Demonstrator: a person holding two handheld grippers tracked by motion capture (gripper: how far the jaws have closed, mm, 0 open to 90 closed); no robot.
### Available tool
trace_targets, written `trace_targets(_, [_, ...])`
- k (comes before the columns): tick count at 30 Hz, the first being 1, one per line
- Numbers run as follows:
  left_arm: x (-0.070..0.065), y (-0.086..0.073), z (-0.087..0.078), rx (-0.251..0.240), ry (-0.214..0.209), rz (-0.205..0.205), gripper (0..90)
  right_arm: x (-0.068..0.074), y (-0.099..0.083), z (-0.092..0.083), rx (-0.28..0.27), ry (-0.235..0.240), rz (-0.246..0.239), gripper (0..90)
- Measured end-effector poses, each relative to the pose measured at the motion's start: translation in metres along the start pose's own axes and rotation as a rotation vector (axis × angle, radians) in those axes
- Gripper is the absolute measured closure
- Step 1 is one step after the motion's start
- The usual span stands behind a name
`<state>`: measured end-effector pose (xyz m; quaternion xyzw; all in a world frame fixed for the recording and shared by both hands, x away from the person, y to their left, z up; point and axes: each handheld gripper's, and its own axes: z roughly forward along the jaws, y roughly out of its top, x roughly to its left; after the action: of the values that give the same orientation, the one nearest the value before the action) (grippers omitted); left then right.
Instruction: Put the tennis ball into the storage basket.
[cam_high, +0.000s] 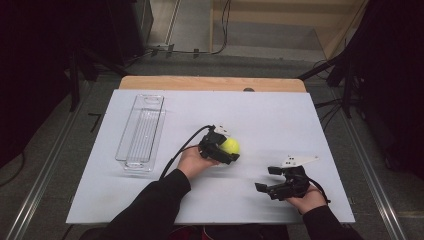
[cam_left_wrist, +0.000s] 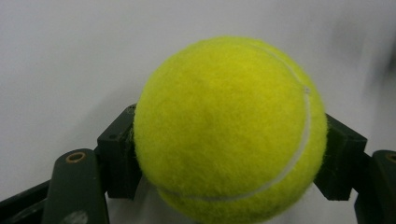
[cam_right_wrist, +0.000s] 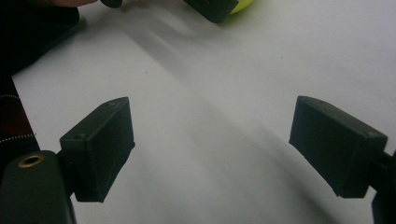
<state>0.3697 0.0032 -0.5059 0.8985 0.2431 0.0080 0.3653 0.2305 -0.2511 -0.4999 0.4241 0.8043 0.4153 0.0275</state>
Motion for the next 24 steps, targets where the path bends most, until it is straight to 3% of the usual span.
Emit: trace_targets(24, [-0.001, 0.012, -0.016, -0.007, -0.022, -0.006, 25.7, 0.0, 0.0, 0.001, 0.0, 0.001, 0.0, 12.0])
